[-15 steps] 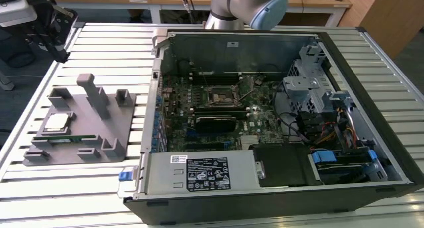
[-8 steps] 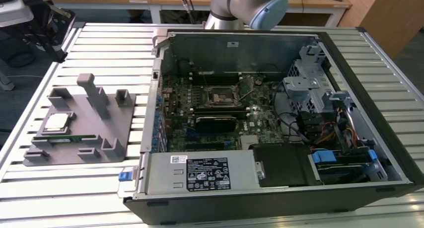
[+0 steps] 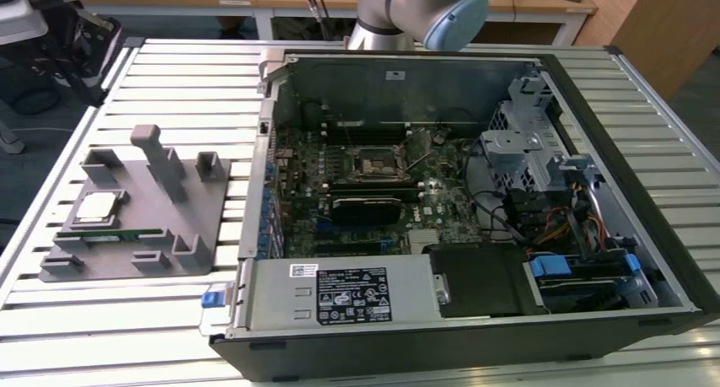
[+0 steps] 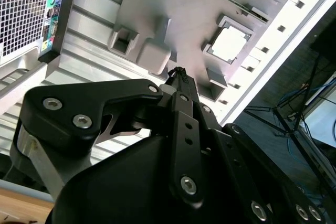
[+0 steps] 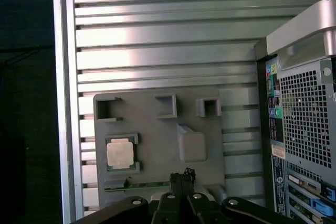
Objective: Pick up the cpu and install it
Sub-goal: 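Reach for the cpu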
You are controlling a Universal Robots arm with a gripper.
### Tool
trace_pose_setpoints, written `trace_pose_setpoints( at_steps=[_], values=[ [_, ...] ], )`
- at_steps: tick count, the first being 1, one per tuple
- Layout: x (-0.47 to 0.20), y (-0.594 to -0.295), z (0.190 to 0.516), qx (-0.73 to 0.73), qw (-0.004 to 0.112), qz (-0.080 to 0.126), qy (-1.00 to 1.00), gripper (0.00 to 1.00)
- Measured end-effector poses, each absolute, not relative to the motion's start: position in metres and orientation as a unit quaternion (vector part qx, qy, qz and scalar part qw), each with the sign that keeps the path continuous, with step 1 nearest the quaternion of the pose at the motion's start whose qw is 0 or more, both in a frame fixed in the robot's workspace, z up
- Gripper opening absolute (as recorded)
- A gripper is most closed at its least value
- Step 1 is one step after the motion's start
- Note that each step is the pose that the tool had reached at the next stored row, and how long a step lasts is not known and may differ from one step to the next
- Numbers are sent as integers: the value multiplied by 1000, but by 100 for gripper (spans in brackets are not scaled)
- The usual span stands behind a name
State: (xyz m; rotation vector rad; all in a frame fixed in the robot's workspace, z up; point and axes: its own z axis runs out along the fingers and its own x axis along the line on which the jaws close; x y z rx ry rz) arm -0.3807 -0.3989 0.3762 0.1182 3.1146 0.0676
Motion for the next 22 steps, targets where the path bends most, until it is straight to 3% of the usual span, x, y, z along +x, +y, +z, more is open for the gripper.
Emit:
trace_pose_setpoints(
  at_steps=[22],
  values=[
    [-415, -399, 374, 38, 12, 22, 999, 11]
  ],
)
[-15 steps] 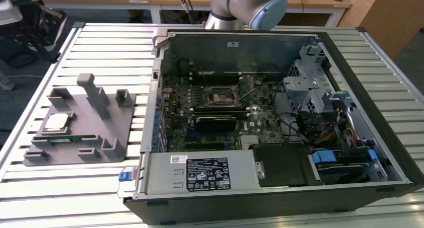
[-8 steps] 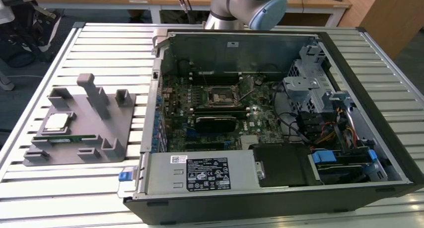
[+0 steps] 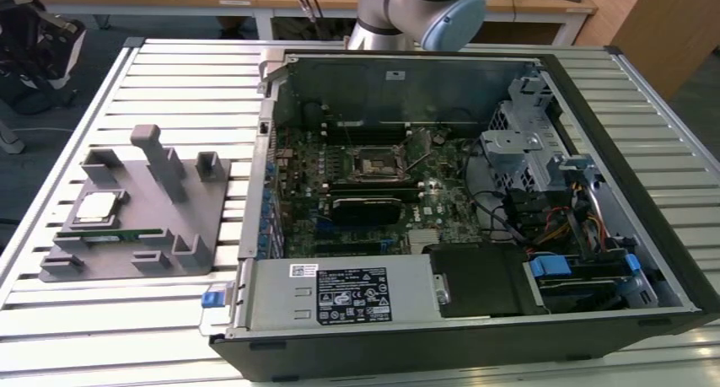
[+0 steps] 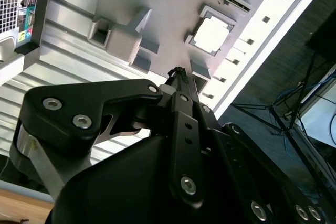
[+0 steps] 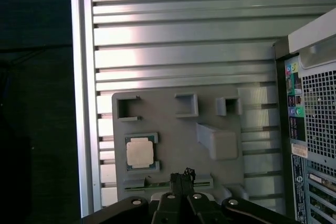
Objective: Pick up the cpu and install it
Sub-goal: 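Reach for the cpu, then pick up the cpu and move it towards the insertion slot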
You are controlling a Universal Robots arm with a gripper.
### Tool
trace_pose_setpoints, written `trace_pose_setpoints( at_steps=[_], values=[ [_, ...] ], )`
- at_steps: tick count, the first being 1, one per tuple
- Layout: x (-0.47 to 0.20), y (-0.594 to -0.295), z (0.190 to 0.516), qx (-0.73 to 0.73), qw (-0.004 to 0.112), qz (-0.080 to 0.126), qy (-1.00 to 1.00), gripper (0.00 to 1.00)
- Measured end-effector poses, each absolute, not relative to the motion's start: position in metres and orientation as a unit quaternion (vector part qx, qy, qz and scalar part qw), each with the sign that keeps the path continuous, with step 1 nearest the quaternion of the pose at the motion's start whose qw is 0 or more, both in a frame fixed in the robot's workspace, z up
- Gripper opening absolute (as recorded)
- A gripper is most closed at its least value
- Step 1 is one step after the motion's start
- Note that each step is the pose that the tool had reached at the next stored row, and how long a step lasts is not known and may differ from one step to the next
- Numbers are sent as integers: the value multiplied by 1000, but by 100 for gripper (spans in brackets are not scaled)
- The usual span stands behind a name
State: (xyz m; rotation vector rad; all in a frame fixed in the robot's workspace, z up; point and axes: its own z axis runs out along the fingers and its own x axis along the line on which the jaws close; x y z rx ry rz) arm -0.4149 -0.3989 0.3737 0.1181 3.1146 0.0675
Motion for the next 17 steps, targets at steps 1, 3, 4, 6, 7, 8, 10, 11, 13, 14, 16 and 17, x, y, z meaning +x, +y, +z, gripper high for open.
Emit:
trace_pose_setpoints(
  at_steps=[1, 3, 4, 6, 7, 8, 10, 11, 13, 14, 16, 17],
  values=[
    [-417, -399, 373, 38, 12, 22, 999, 11],
    [-423, -399, 373, 38, 12, 22, 999, 11],
    [-426, -399, 373, 38, 12, 22, 999, 11],
    [-435, -399, 372, 38, 12, 22, 999, 11],
    [-440, -399, 372, 38, 12, 22, 999, 11],
    [-444, -399, 372, 38, 12, 22, 999, 11],
    [-452, -399, 371, 38, 12, 22, 999, 11],
    [-455, -399, 371, 38, 12, 22, 999, 11],
    [-460, -399, 371, 38, 12, 22, 999, 11],
    [-460, -399, 371, 38, 12, 22, 999, 11],
    [-460, -399, 371, 38, 12, 22, 999, 11],
    [-460, -399, 371, 38, 12, 22, 999, 11]
  ],
)
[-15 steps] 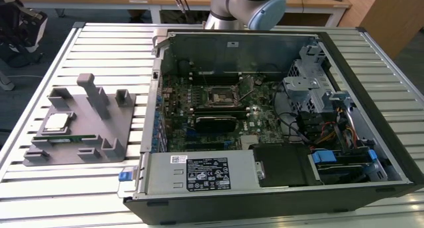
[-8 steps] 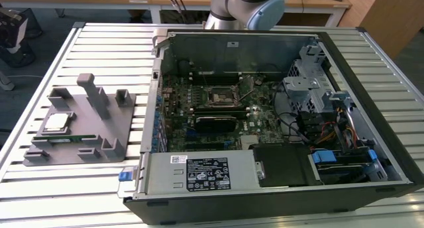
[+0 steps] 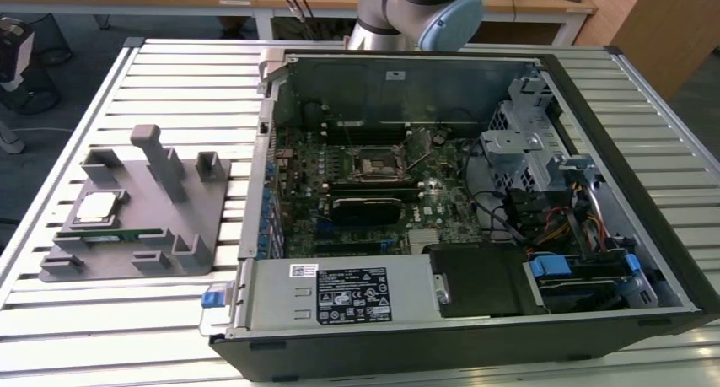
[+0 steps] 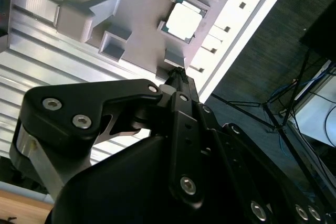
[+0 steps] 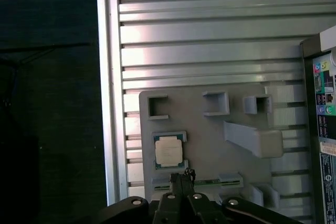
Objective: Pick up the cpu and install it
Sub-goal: 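Pick up the cpu and move it towards the insertion slot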
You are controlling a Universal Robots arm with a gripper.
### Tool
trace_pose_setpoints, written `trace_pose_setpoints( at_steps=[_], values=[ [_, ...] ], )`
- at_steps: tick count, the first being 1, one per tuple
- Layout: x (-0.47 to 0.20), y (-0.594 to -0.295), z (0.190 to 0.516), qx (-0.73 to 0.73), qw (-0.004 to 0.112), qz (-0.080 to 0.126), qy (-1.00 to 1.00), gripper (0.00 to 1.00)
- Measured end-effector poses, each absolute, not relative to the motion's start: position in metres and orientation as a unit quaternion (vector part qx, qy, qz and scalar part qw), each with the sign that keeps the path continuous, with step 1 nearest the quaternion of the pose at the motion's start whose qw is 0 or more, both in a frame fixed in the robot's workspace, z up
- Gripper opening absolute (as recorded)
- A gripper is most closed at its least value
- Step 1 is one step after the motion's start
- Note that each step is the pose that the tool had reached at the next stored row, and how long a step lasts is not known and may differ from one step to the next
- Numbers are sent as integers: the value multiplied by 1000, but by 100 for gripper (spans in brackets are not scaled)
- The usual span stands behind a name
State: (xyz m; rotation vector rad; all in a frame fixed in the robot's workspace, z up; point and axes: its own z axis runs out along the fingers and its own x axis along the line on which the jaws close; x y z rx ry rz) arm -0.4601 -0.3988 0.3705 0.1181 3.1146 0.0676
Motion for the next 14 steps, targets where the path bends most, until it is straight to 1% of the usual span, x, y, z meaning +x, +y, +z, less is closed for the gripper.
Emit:
trace_pose_setpoints(
  at_steps=[11, 12, 13, 14],
  values=[
    [-460, -399, 370, 38, 12, 22, 999, 11],
    [-460, -399, 369, 38, 12, 22, 999, 17],
    [-460, -399, 369, 38, 12, 22, 999, 17],
    [-460, -399, 369, 38, 12, 22, 999, 23]
  ],
)
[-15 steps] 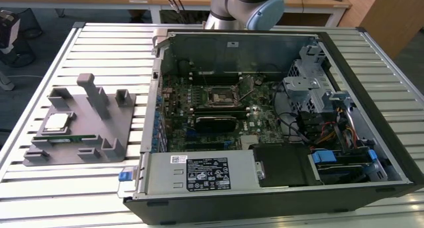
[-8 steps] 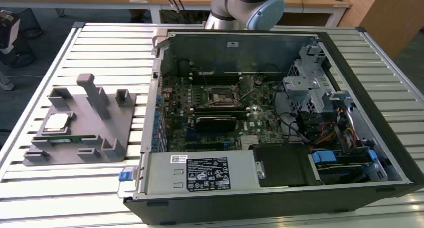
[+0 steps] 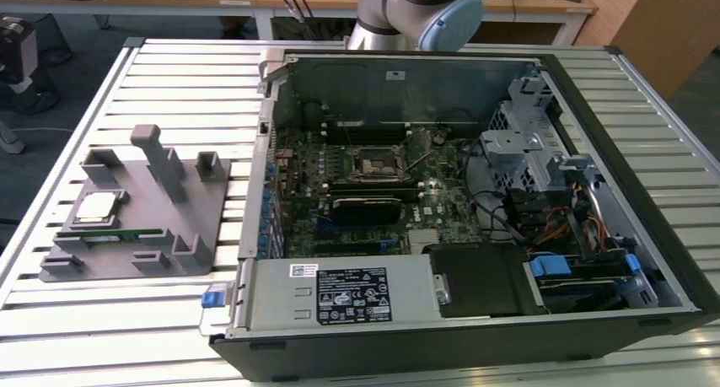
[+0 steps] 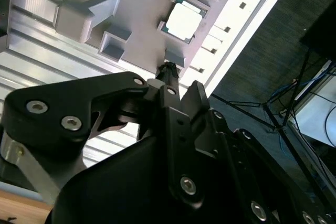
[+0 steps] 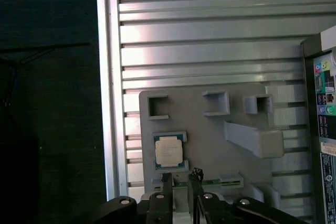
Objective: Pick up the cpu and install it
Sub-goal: 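Pick up the cpu and move it towards the insertion slot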
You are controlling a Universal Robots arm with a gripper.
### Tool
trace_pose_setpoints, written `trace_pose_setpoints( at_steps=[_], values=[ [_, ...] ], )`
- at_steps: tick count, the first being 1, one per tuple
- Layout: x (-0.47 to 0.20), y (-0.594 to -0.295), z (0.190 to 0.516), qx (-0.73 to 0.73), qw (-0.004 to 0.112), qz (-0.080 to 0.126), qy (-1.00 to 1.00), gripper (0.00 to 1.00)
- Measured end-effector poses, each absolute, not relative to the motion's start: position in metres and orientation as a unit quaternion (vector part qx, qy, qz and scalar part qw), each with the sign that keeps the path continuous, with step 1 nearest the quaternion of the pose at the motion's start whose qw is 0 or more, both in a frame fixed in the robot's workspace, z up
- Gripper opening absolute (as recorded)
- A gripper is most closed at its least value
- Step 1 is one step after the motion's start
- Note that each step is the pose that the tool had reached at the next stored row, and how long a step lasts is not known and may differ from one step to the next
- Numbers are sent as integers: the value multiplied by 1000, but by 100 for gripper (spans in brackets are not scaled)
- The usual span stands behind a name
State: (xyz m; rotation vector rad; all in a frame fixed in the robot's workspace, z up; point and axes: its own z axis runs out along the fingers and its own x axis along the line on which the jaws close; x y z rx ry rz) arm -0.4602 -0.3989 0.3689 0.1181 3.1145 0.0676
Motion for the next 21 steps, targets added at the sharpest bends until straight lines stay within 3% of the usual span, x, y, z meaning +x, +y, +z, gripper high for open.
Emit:
trace_pose_setpoints(
  at_steps=[5, 9, 10, 21],
  values=[
    [-460, -400, 367, 38, 12, 22, 999, 47],
    [-460, -401, 362, 38, 11, 22, 999, 53],
    [-460, -401, 361, 38, 10, 22, 999, 59],
    [-460, -401, 346, 38, 8, 22, 999, 59]
  ],
)
